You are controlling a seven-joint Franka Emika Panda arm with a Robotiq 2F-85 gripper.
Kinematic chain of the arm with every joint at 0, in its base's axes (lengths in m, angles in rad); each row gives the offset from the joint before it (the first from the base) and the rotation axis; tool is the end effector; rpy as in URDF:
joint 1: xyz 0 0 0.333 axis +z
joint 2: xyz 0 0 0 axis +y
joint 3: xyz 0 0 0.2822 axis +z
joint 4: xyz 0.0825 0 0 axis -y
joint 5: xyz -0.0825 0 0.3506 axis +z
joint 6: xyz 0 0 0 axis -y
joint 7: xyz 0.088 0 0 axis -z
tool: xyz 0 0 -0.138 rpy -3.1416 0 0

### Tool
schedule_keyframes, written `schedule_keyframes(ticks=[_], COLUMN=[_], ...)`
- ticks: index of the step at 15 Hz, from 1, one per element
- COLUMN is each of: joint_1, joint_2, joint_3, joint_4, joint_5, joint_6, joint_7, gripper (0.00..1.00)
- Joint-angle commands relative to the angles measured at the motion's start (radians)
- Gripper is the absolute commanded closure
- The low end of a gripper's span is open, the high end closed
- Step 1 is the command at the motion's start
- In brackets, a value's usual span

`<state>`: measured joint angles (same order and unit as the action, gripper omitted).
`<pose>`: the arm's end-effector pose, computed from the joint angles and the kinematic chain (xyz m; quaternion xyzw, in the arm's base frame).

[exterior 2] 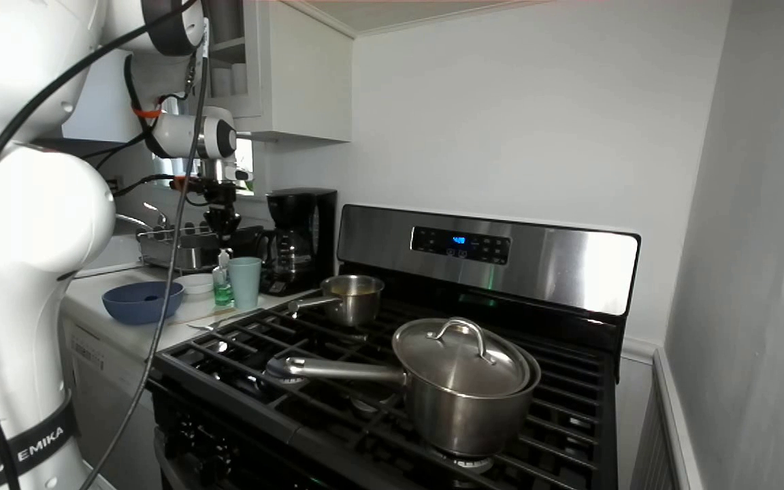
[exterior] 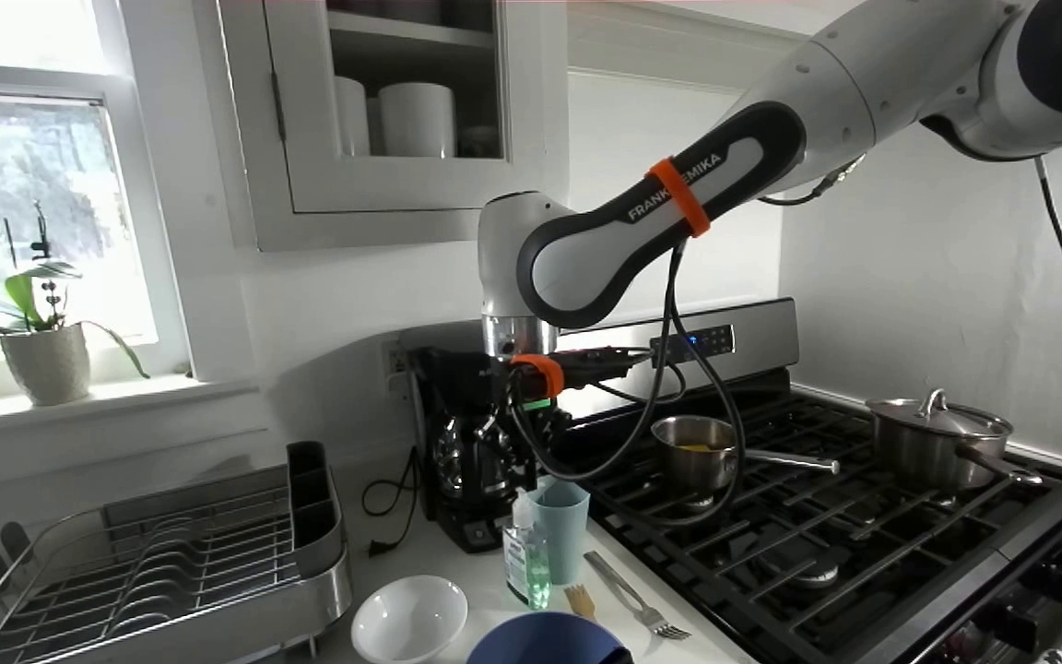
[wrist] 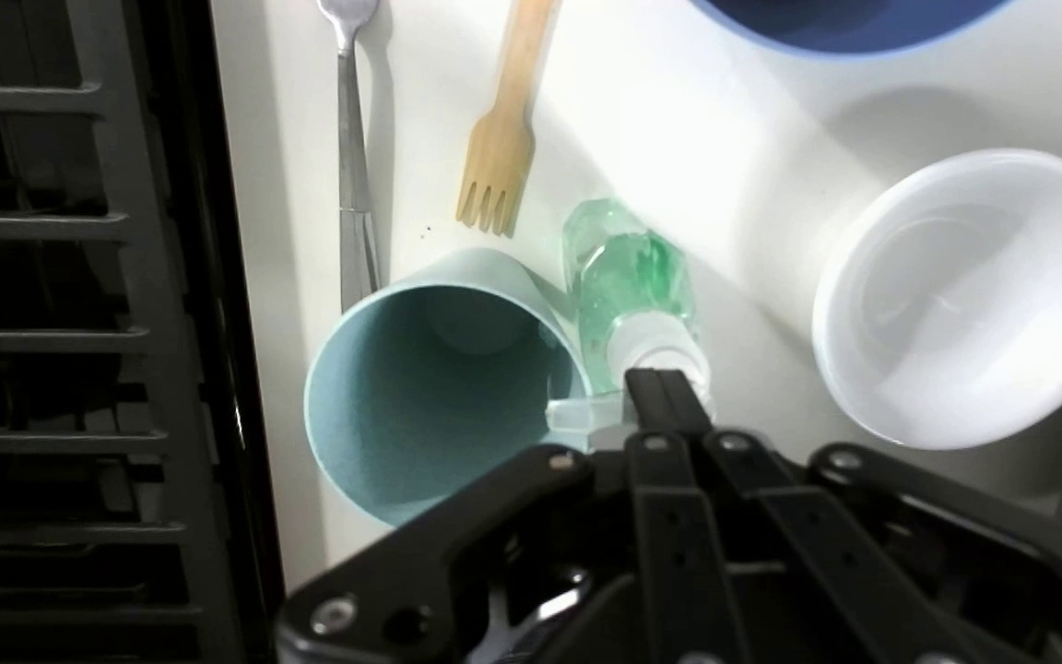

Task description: Push the hand wash nozzle to pour soap in the grey cup

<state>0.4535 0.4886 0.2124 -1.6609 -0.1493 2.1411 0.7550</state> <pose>0.5095 0.3734 0.2878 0.9998 -0.0165 0.0105 0.0086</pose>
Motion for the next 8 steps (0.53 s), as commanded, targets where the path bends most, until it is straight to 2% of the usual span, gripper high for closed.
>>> schedule_keyframes(ticks=[1,8], joint_1=[0.009,0.011], joint_2=[0.055,0.006], joint_3=[-0.009,-0.01], joint_4=[0.006,-0.007], joint_5=[0.037,0.04], joint_6=[-0.013,-0.048], joint_7=[-0.018,-0.006], gripper=[1.0,1.0])
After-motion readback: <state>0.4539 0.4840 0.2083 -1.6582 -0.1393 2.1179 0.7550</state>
